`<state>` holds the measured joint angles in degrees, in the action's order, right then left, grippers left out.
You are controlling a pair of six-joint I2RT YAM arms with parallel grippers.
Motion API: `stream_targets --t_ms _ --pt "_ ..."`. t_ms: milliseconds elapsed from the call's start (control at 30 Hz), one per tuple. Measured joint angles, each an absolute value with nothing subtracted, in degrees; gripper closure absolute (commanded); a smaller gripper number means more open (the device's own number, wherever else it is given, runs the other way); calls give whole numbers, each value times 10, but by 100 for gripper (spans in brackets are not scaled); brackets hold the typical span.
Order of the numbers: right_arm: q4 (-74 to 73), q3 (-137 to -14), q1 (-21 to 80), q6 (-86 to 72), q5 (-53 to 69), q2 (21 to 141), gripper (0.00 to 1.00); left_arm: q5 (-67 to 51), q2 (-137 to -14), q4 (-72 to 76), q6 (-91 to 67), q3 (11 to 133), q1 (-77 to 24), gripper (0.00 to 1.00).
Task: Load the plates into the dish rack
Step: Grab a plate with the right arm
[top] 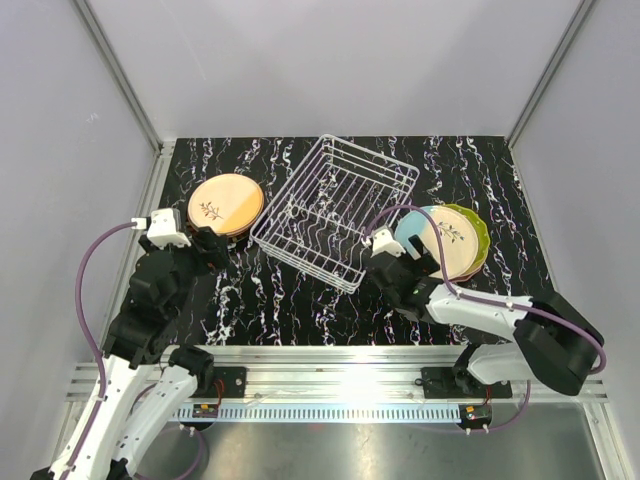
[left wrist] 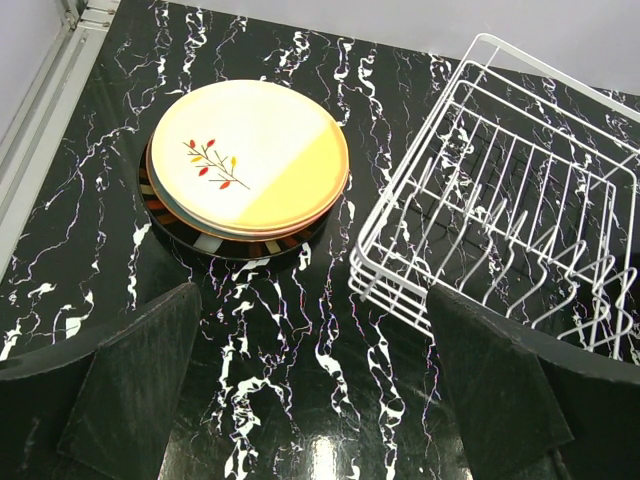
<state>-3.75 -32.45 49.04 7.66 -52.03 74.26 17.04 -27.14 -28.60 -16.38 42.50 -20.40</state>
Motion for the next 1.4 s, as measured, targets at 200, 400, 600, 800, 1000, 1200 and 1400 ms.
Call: stream_targets --t_ms 200,400,600,800,1000,1200,1400 --pt "-10 -325 491 89 -553 779 0 170 -271 -286 -164 425 -208 1" --pt "19 -324 491 107 -580 786 0 170 -271 -286 -164 425 -210 1" --pt "38 -324 491 109 -594 800 0 170 -271 -286 -164 425 -209 1" --pt "36 -324 490 109 -595 822 0 170 -271 -286 -164 425 -210 1" --pt "36 -324 486 109 -595 837 4 169 -271 -286 -164 425 -210 1" --pt "37 -324 483 109 -596 839 22 169 -271 -286 -164 425 -211 1" --pt "37 -324 481 107 -594 835 35 169 -271 -286 -164 425 -211 1"
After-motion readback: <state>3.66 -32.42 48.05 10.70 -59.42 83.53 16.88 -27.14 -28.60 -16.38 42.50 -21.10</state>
